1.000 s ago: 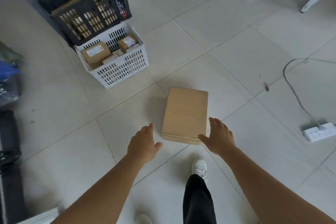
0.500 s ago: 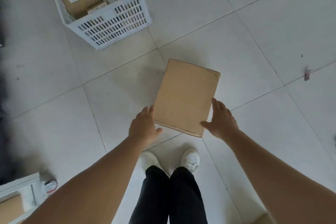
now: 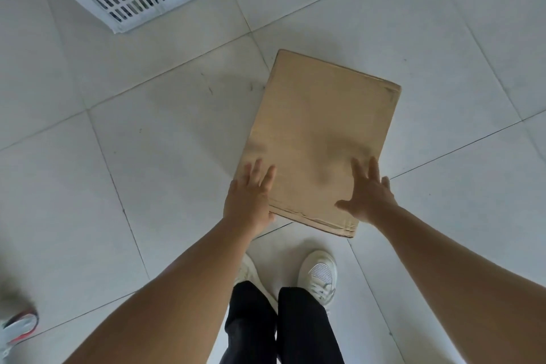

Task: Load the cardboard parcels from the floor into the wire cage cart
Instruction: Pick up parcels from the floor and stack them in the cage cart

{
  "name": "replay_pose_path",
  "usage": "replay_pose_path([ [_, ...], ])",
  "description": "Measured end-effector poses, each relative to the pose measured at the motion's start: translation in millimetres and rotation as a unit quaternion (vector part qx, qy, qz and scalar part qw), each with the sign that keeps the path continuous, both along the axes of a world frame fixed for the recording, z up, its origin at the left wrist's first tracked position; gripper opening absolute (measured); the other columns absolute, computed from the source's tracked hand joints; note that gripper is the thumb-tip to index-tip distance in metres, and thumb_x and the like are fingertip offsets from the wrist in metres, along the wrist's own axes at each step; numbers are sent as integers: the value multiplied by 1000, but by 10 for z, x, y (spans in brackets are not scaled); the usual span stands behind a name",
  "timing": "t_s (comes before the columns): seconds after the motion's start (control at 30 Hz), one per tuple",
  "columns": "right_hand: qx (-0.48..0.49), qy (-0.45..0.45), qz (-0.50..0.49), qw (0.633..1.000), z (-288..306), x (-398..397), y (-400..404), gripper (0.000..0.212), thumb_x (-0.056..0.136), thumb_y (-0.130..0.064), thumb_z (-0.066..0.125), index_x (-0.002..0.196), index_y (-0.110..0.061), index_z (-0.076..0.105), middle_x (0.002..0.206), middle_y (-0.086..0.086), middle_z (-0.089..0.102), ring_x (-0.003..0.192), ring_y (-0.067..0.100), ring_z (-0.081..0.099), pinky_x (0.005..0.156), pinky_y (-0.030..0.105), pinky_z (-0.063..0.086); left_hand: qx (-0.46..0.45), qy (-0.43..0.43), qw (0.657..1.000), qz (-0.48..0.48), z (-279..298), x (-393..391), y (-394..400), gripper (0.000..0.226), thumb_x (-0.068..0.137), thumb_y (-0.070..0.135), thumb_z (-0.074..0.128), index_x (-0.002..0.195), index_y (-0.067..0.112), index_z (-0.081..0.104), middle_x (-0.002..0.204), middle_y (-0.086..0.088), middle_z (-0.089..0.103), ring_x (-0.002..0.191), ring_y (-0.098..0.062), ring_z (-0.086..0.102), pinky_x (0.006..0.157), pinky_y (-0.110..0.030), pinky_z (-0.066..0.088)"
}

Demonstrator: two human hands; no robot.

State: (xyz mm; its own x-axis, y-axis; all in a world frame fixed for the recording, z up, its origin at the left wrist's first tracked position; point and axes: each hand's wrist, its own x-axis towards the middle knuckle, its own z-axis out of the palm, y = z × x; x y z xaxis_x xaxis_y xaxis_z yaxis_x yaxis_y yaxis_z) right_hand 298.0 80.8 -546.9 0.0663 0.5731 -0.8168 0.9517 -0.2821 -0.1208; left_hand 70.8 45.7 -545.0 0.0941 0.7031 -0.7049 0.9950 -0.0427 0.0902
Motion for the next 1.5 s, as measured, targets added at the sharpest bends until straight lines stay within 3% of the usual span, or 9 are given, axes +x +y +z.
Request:
replay_pose_path([
  [0.1, 19, 5, -37, 999, -196, -117, -116, 110, 81, -35, 77, 155, -33, -5, 157, 3, -33, 140, 40, 26, 106, 44, 38, -1, -5, 1000, -10, -246, -74, -6, 106, 85, 46, 67, 153, 28, -13, 159, -4, -23, 148, -27, -15, 119, -40, 12],
  [0.37, 61, -7, -2, 998, -288, -589, -181, 108, 84, -44, 71, 154, -25, -9, 155, 14, -29, 128, 40, 35, 101, 41, 42, 91, -22, 995, -40, -437, -687, 218, 96, 86, 36, 67, 154, 32, 0, 161, -3, -15, 149, -29, -11, 118, -43, 13],
  [0.57, 104, 44, 64, 992, -256, -1096, 106, 85, 91, -44, 62, 153, -21, 9, 149, 10, 13, 125, 30, 39, 98, 39, 45, 129, -3, 982, 137, -427, -1209, 485, 62, 100, 21, 47, 154, 26, 18, 162, -10, -6, 148, -31, 11, 115, -43, 28],
  [0.67, 159, 39, 85, 983, -240, -1117, 404, 74, 90, -47, 61, 149, -23, 22, 143, 7, 25, 129, 29, 34, 105, 37, 37, 88, -45, 958, 270, -398, -1172, 490, 73, 97, 37, 51, 155, 24, 9, 160, -15, -8, 138, -36, 35, 108, -46, 38],
  [0.8, 176, -4, 86, 981, -303, -934, 896, 93, 87, -53, 61, 155, -25, 4, 158, 9, 5, 144, 34, 11, 117, 43, 21, 35, -97, 917, 384, -417, -930, 435, 107, 84, 47, 67, 154, 21, -10, 159, -18, -11, 127, -41, 48, 101, -44, 44],
  [0.97, 156, -50, 64, 984, -429, -697, 1436, 117, 75, -64, 68, 155, -28, -8, 161, 10, -19, 149, 33, -14, 120, 52, 7, 67, -127, 895, 422, -528, -845, 558, 113, 83, 40, 72, 153, 21, -15, 158, -15, -20, 130, -40, 45, 104, -39, 39],
  [1.2, 160, -103, 40, 981, -417, -639, 1727, 132, 61, -76, 70, 153, -26, -10, 145, 12, 23, 131, 36, 29, 103, 46, 33, 125, -179, 854, 471, -632, -1155, 942, 112, 82, 24, 75, 154, 16, -10, 161, -7, 4, 143, -30, 28, 112, -39, 29],
  [1.4, 113, 31, -77, 990, -509, -636, 1701, 133, 61, -54, 86, 151, -28, -9, 142, 8, 25, 130, 38, 37, 106, 51, 39, 115, -234, 789, 556, -701, -1212, 863, 121, 76, 27, 80, 153, 26, -13, 157, -6, 23, 140, -30, 34, 113, -43, 33],
  [1.5, 119, 50, -99, 987, -514, -657, 1667, 131, 60, -48, 88, 150, -29, -6, 143, 6, 27, 131, 39, 35, 107, 53, 38, 120, -246, 765, 583, -717, -1214, 832, 115, 74, 25, 83, 154, 25, 1, 153, -4, 31, 137, -29, 38, 112, -45, 35],
])
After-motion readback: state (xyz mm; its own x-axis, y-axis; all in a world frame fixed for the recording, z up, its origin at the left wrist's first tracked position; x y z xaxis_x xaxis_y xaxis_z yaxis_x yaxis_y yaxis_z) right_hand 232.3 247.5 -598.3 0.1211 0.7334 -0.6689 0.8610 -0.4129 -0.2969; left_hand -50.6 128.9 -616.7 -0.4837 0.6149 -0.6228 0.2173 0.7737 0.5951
